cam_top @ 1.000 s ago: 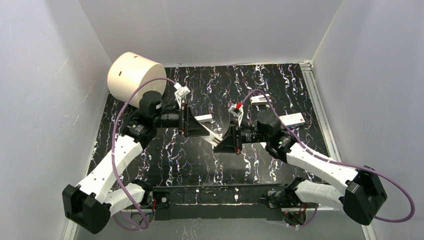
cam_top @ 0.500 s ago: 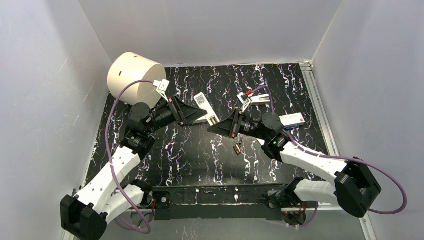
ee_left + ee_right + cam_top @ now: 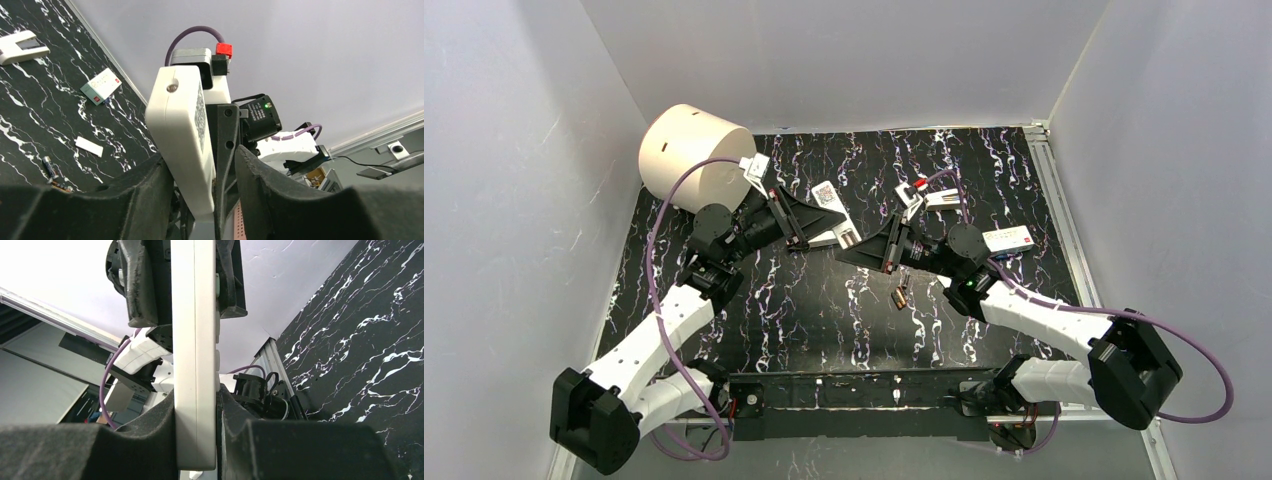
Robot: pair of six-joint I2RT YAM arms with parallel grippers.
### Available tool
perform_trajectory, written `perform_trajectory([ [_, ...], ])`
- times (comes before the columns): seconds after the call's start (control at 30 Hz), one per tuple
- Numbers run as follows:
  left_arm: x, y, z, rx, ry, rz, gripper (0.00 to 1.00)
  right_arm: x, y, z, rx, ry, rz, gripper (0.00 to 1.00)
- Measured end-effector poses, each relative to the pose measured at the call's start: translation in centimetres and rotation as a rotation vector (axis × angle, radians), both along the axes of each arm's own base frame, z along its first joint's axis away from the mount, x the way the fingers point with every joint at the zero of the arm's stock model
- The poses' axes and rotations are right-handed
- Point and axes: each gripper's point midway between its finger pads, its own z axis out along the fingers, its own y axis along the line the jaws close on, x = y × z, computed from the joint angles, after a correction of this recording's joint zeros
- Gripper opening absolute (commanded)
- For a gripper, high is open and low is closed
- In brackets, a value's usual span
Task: Load the batteries into the remote control
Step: Adjust the remote control, then pick up the battery from the center of the board.
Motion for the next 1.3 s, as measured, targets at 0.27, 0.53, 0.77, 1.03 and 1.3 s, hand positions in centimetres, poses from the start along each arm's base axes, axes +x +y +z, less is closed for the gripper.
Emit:
perform_trajectory([
  [0.27,0.1,0.0,0.2,-0.015,0.005,0.009,0.0,-0.5,0.0,0.8,0.031,-0.013,0.023,0.08],
  [0.53,-0.2,0.1,0.0,0.027,-0.077,0.013,0.0,-0.3,-0.2,-0.6,-0.031,0.003,-0.006,0.89],
  [0.77,0.0,2.6,-2.5,0.226,-0.171,0.156,0.0,0.6,-3.7,-1.3,-0.209,-0.073,-0.222,0.78],
  [1.03,0.4,6.0,-7.0,0.468,-0.128,0.294,0.0,5.2,-9.4,-8.2,-0.728,-0.006,-0.544,0.46],
  [1.3,-0.1,6.6,-9.1,0.543,-0.083,0.281,0.0,5.4,-12.0,-18.4,-1.193,0.039,-0.464,0.32],
])
